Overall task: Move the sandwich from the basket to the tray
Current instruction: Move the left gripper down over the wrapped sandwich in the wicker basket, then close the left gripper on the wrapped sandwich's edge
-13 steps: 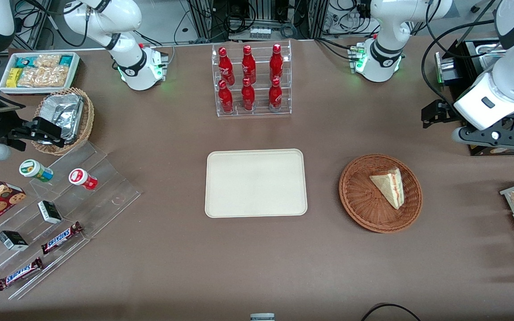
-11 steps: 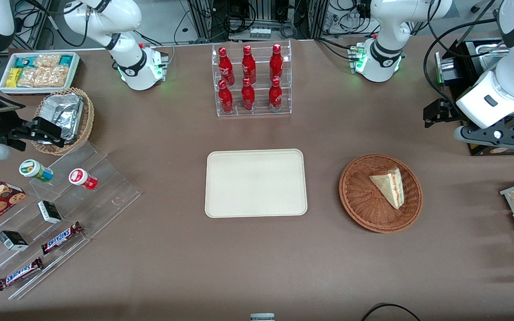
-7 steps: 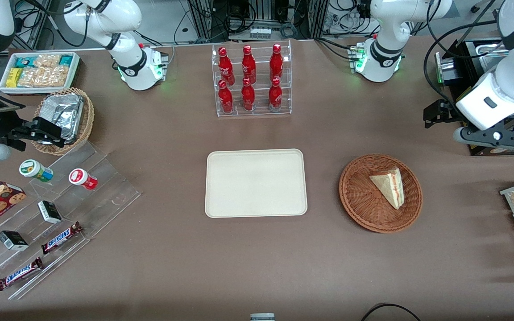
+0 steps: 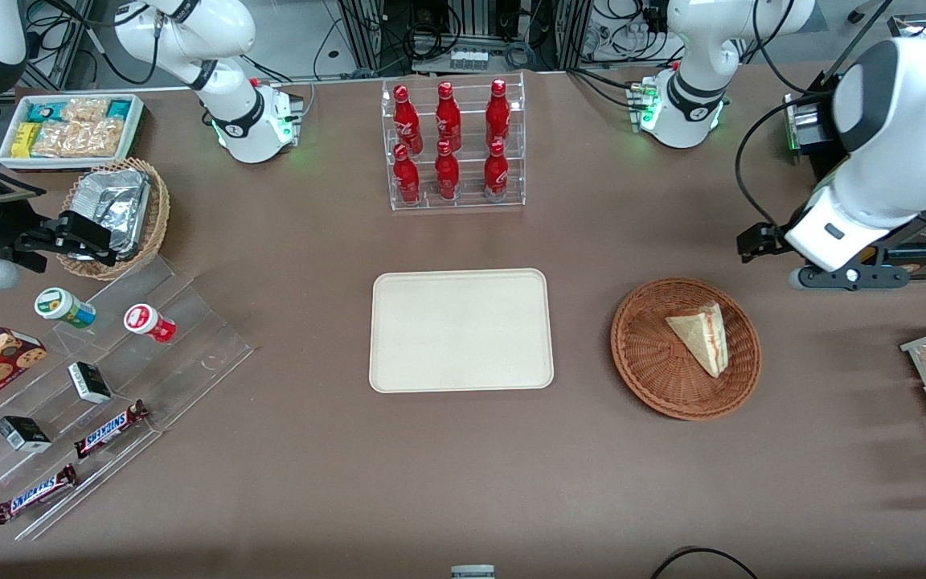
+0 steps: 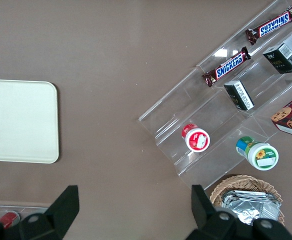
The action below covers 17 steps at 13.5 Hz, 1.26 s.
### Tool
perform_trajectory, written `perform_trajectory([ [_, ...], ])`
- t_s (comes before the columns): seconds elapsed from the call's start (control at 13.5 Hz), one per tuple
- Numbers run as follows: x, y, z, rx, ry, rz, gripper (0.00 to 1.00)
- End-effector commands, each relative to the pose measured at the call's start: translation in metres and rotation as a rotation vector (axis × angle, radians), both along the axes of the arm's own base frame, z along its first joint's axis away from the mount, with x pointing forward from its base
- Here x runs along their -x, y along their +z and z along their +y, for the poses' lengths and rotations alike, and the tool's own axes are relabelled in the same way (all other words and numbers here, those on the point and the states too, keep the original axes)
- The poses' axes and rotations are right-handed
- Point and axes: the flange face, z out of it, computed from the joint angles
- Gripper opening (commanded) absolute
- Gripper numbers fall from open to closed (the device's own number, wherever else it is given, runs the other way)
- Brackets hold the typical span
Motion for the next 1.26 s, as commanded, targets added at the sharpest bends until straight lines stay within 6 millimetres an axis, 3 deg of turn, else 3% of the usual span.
perform_trajectory([
  [0.0, 0.017, -0.026, -0.005, -0.013, 0.143, -0.046, 1.0],
  [0.3, 0.023, -0.077, -0.006, -0.013, 0.244, -0.059, 1.0],
  [0.82, 0.011, -0.165, -0.005, 0.013, 0.291, -0.093, 1.0],
  [1.19, 0.005, -0.202, -0.003, 0.033, 0.298, -0.126, 1.0],
])
